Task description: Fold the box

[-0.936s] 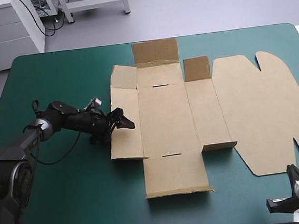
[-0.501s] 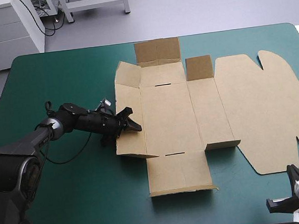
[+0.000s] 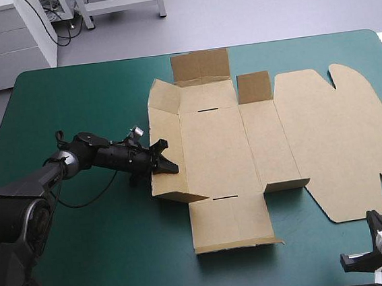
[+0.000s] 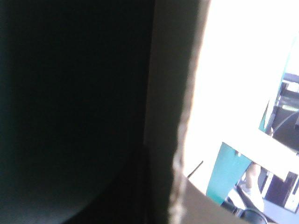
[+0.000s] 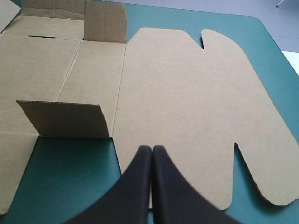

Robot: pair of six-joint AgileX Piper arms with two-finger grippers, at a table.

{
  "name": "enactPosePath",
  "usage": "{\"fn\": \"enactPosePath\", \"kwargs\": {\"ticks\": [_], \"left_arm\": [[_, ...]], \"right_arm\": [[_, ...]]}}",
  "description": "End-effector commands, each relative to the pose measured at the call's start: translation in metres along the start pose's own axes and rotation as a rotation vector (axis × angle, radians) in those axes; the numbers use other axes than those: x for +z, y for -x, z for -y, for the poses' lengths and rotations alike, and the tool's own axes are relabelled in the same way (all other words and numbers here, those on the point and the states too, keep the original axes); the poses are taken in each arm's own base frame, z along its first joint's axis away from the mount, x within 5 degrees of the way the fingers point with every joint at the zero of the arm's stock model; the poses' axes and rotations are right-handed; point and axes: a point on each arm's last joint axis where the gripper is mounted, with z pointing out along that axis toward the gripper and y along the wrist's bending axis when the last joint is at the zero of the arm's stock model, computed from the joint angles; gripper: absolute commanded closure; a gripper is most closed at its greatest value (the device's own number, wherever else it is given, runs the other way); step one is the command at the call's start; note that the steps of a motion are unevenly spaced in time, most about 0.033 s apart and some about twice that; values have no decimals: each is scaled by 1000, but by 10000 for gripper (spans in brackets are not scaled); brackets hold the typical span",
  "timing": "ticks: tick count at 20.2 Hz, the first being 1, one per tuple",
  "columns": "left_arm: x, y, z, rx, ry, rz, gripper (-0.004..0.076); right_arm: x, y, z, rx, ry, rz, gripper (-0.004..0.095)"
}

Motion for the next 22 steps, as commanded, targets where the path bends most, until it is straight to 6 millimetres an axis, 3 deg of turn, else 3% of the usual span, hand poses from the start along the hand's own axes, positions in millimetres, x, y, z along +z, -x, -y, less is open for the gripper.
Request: {"fn": "enactPosePath", "kwargs": {"ticks": [1,4,8,14,17,22], "left_arm": [[-21,-7,28,147,-72,-111,731],[-41,0,46,293,23,-154,731],[-86,25,95,485,212,7,731],[-136,40,134,765,463,184,731],[-138,37,149,1007,657,162,731],[-120,28,163,1323,976,8,731]], "right_arm": [[-8,10,1,-7,-19,115,927],[-9,12,1,-9,-24,133,927],[-9,12,1,-4,-20,135,927],[-7,12,2,-71,-28,120,927],[-1,14,2,-63,-17,83,927],[5,15,3,-114,-11,45,927]]}}
